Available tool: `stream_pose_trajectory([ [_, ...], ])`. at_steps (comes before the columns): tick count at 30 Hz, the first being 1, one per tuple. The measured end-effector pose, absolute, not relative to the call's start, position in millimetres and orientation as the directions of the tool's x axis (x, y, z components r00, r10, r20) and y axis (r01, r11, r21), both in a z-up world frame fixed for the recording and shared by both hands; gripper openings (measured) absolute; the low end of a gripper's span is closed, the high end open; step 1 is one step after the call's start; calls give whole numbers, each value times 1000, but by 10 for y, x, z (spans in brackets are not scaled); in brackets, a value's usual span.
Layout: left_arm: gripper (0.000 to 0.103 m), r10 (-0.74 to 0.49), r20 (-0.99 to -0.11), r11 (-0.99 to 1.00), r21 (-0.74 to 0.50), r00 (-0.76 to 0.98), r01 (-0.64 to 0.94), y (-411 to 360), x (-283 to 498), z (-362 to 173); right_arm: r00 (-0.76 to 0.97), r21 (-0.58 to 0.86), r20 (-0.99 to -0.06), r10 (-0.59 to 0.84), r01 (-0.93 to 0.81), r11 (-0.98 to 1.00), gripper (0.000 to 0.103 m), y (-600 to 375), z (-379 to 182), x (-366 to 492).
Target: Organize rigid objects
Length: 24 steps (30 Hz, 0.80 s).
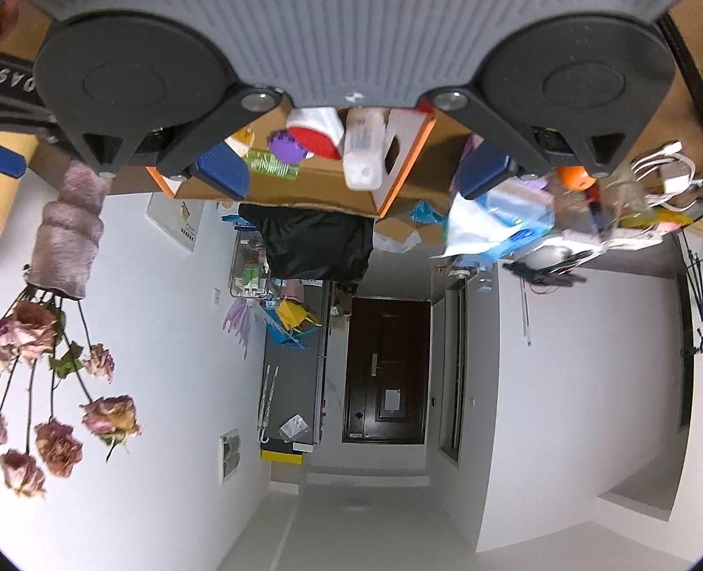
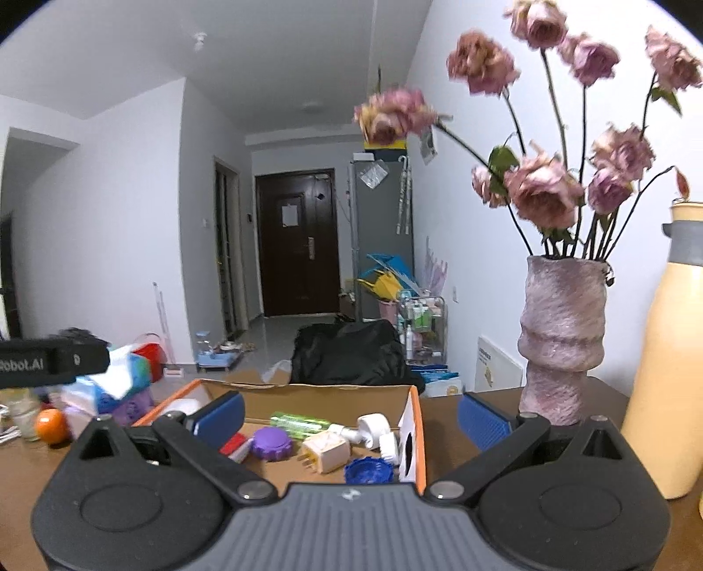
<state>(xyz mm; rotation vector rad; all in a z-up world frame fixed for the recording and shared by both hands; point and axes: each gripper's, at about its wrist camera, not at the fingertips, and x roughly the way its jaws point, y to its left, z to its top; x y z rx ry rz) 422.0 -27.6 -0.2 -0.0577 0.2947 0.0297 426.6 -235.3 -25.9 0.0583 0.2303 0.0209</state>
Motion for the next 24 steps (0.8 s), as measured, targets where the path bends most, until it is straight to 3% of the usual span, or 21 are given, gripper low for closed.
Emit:
stream_pose_trajectory([
  [9,103,45,-333,997,-43,942,-63,-2,3235,-29,981,42,-187,48,-41,998,103,-2274,-132,3206],
  [17,103,66,-380,997,-15,923,-78,178,2342,-214,966,34,-252,51,-43,998,103,-2246,-277,2389],
  [24,103,78,-386,996,-19,919,-92,294,1931,-259,965,16,-256,62,-60,998,103,-2168,-298,1912],
])
